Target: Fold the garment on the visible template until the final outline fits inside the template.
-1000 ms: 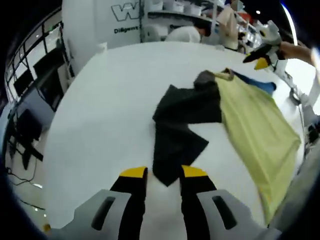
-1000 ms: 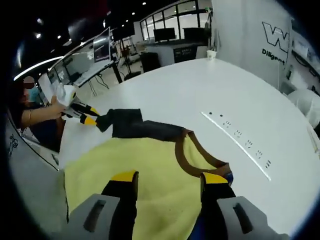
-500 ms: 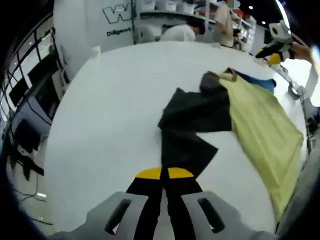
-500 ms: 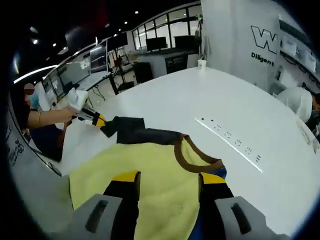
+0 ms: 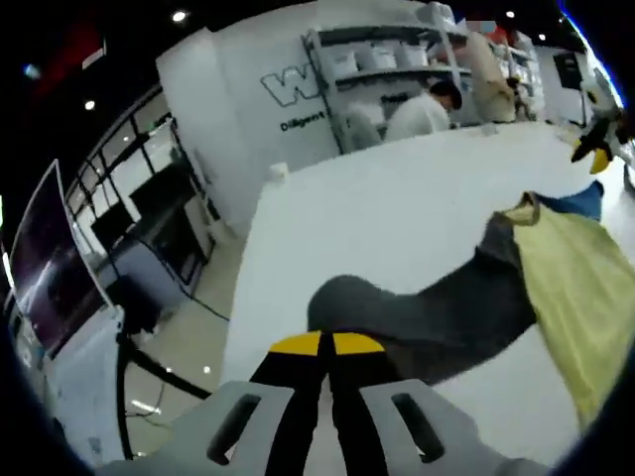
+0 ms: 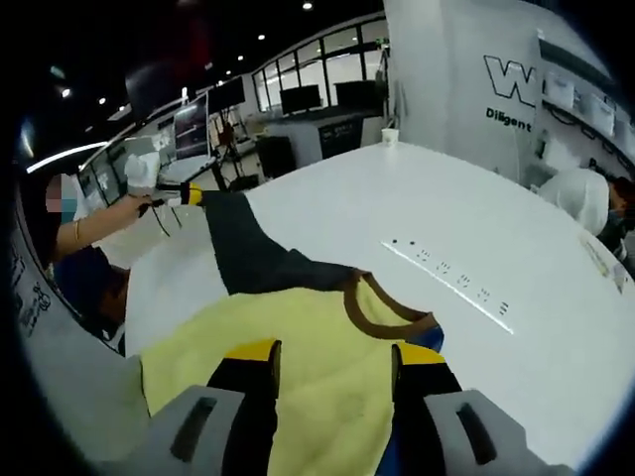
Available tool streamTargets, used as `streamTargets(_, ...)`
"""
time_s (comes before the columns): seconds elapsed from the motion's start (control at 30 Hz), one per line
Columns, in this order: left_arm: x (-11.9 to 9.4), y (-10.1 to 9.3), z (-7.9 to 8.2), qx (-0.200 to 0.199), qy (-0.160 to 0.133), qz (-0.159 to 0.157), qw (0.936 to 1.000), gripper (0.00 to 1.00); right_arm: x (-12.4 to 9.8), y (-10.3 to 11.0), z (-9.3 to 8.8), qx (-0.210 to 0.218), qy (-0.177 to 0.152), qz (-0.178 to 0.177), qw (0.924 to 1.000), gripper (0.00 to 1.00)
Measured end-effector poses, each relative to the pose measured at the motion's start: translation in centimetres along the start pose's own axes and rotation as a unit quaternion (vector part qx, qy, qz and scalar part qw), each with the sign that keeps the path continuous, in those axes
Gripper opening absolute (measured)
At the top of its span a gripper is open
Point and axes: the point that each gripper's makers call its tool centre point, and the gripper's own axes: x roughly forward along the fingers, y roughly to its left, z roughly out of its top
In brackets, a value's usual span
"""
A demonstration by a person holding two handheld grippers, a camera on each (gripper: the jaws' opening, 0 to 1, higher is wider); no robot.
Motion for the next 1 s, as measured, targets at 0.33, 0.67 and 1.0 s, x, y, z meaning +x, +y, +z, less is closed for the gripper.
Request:
streamTargets(0.33, 1.1, -1.6, -8.3, -0.047, 0.083, -0.009, 0.9954, 0.0, -0.4, 0.8, -1.5, 0.015, 0.003, 0.002, 0.9999, 0.41)
streamTargets(0.67, 2.5, 1.5, -8.0, -0.045, 0.1, 0.003, 0.994, 0.0, -2.0, 0.7, -3.5, 0.035, 0.005, -0.01, 0.9993, 0.41)
streamTargets(1.0, 2.9, 1.0, -5.8, -0.135, 0.06, -0.003, 0.989, 0.32, -3.8, 0.9, -6.4, 0.066, 0.003, -0.026, 0.9975, 0.41)
